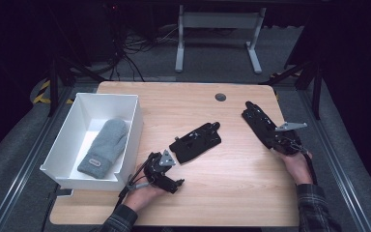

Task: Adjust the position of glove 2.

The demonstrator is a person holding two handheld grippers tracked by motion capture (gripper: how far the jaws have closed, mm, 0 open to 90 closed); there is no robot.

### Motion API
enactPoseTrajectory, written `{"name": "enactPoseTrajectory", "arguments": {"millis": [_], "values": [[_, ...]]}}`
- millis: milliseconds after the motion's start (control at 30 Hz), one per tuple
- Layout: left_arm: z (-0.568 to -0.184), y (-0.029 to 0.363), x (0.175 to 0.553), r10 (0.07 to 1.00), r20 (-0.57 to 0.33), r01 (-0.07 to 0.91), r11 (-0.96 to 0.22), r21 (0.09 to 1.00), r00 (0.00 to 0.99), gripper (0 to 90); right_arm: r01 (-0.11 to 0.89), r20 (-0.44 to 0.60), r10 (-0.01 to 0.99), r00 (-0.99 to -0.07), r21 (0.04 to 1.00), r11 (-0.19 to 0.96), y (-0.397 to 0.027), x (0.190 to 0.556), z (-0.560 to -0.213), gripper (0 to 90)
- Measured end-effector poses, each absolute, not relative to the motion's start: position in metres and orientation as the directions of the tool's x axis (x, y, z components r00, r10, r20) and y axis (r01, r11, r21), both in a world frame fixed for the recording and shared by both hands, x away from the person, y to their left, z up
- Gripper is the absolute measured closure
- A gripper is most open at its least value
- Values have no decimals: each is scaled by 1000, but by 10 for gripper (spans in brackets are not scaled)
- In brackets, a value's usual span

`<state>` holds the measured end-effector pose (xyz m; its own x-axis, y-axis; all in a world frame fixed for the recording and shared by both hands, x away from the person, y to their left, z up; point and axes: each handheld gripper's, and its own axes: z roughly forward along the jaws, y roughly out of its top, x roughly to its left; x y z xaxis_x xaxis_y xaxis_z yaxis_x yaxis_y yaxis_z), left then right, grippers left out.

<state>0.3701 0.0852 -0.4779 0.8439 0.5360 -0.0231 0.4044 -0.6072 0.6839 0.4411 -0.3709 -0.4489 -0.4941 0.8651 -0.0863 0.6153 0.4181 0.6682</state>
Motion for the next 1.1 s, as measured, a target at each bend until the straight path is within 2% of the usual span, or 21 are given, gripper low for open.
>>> {"name": "enactPoseTrajectory", "arguments": {"millis": [567,1100], "values": [[-478,85,370,536,-23,404,-607,684,844,3,585,-42,783,-621,641,498,-343,405,-447,900],[-478,85,370,536,-24,405,-606,685,844,3,494,-10,642,-766,630,599,-302,360,-449,900]]}}
